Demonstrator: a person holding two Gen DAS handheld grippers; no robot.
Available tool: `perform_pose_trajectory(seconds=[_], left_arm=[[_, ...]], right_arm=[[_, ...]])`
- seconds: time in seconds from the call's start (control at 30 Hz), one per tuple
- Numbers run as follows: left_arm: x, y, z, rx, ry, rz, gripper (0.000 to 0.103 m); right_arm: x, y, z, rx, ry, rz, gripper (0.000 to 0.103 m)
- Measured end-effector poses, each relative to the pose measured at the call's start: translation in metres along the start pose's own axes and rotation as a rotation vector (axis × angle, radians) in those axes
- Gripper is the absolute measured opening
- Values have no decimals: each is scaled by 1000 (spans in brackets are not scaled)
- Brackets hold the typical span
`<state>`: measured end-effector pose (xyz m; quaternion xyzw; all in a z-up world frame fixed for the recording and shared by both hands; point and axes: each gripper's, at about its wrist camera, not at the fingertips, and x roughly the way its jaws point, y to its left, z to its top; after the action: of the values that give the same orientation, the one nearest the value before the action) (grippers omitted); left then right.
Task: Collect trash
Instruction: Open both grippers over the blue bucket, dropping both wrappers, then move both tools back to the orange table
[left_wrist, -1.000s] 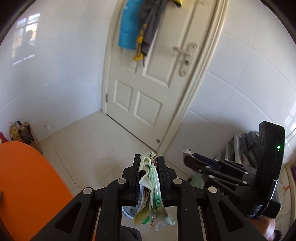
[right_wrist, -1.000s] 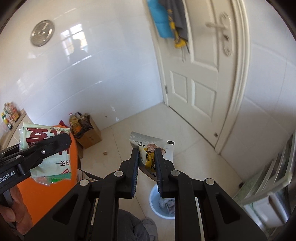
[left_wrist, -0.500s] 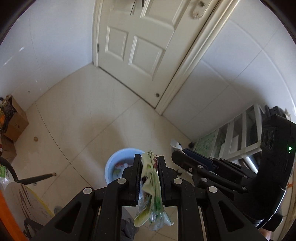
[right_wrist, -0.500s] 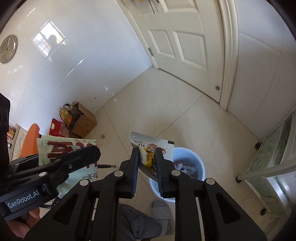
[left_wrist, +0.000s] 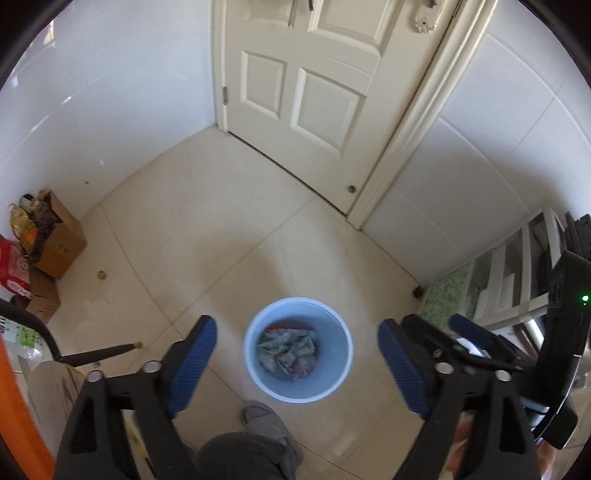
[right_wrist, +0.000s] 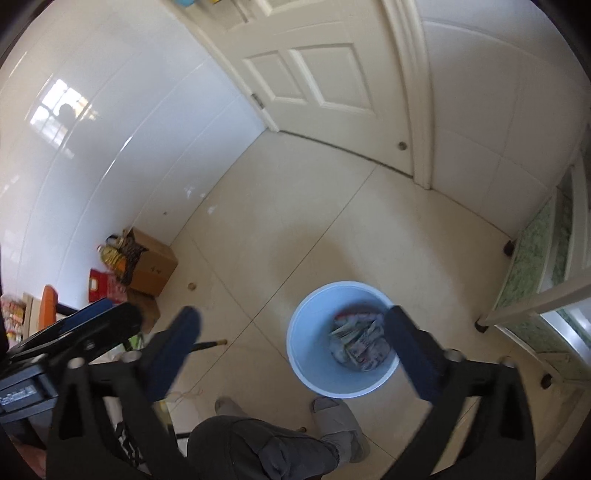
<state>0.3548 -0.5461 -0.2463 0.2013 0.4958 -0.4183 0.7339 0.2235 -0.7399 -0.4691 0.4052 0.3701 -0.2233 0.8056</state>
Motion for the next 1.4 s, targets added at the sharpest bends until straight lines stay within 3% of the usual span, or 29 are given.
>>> perform_pose_trajectory(seconds=[0.2, 0.43, 0.73, 1.1, 1.4], left_arm=[[-37, -11, -20, 9, -75, 29, 89], [-110, -3, -57, -14, -206, 29, 89], [-229, 52, -133, -96, -391, 58, 95], [-375, 123, -269, -224, -576, 132, 102], [-456, 156, -386, -345, -685, 229, 102]], right_arm=[[-21, 12, -3, 0, -41, -35, 103], [-66, 46, -6, -51, -123, -14, 103], [-139, 120, -20, -172, -256, 36, 103], [-202, 236, -62, -376, -380, 138, 103], [-220, 314, -99, -518, -414, 233, 103]])
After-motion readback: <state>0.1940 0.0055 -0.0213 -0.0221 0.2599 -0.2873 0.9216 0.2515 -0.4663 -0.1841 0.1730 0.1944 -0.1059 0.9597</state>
